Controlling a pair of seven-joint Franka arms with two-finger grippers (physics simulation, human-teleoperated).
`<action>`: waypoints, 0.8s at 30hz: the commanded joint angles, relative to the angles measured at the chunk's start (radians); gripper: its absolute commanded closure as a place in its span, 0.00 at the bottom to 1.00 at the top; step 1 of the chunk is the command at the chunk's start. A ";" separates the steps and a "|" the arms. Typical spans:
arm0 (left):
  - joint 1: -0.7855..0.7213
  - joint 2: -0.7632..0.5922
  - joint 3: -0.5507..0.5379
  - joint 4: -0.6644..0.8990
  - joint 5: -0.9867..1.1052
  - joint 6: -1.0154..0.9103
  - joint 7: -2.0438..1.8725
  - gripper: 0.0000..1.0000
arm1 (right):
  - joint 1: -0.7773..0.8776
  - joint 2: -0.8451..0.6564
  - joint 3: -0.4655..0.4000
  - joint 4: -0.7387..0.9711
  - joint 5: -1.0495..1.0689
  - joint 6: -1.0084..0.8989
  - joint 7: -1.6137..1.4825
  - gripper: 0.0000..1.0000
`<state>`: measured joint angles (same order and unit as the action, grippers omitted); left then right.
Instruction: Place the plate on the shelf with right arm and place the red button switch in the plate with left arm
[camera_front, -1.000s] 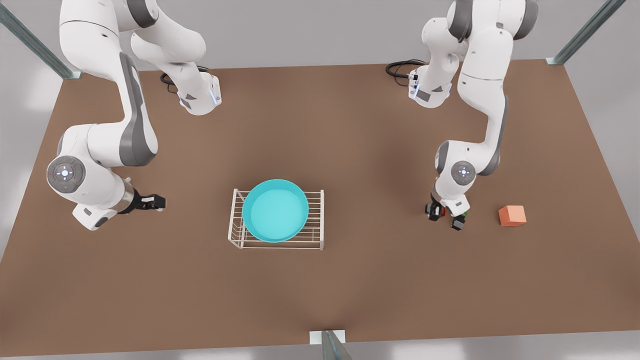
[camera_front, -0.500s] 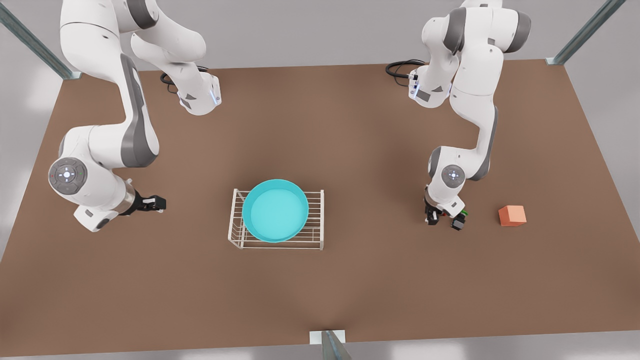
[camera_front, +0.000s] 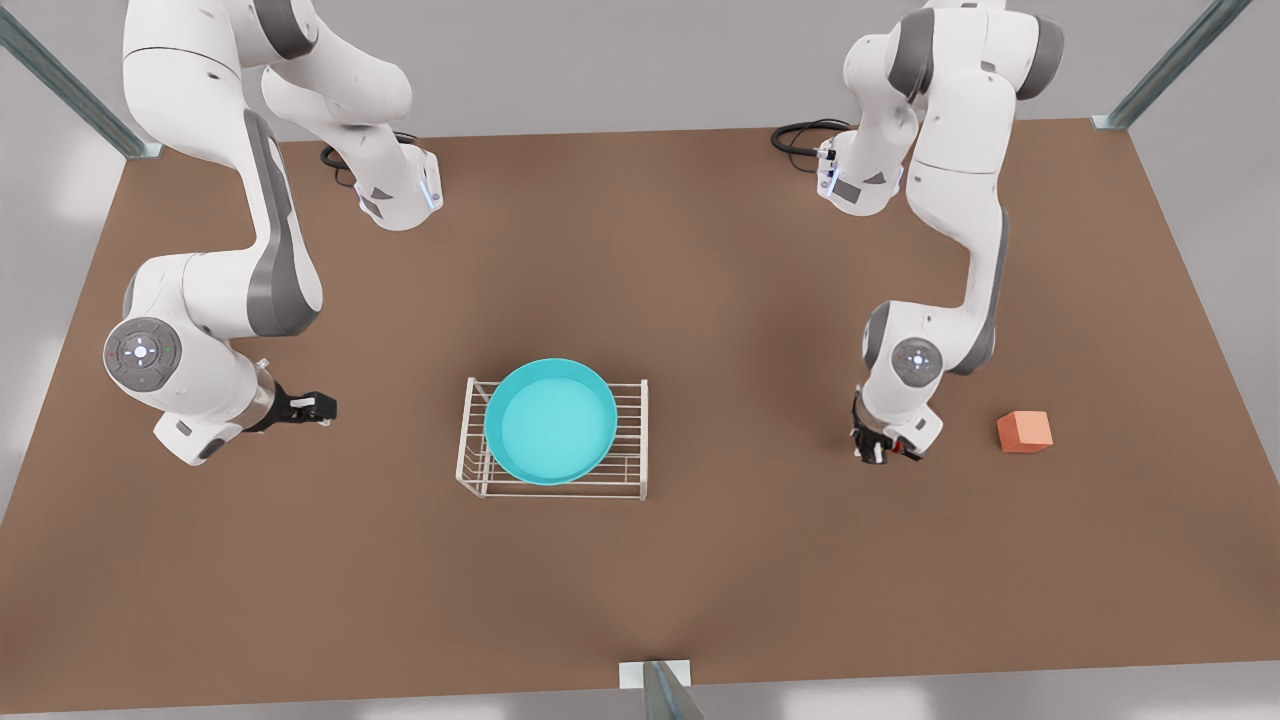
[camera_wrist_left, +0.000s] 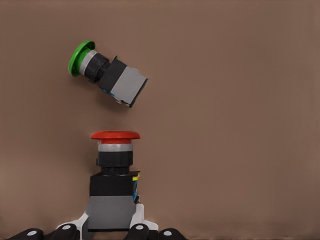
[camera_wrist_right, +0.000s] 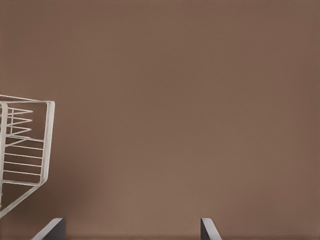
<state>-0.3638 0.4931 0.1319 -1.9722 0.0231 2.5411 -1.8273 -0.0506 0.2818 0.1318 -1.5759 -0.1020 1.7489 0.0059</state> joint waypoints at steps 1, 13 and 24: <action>-0.046 -0.019 -0.005 0.044 0.012 -0.148 -0.092 0.90 | 0.000 -0.001 0.000 0.000 0.001 0.000 -0.001 0.00; -0.443 0.117 -0.235 0.737 -0.031 -0.380 -0.483 0.89 | -0.002 -0.001 0.000 0.000 0.001 0.000 -0.001 0.00; -0.431 0.272 -0.215 0.760 -0.018 0.308 -0.512 0.00 | -0.003 -0.001 0.000 0.002 0.001 0.000 -0.003 0.00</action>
<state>-0.7944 0.7638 -0.0819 -1.2120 0.0008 2.6836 -2.1434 -0.0539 0.2818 0.1308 -1.5744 -0.1020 1.7491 0.0049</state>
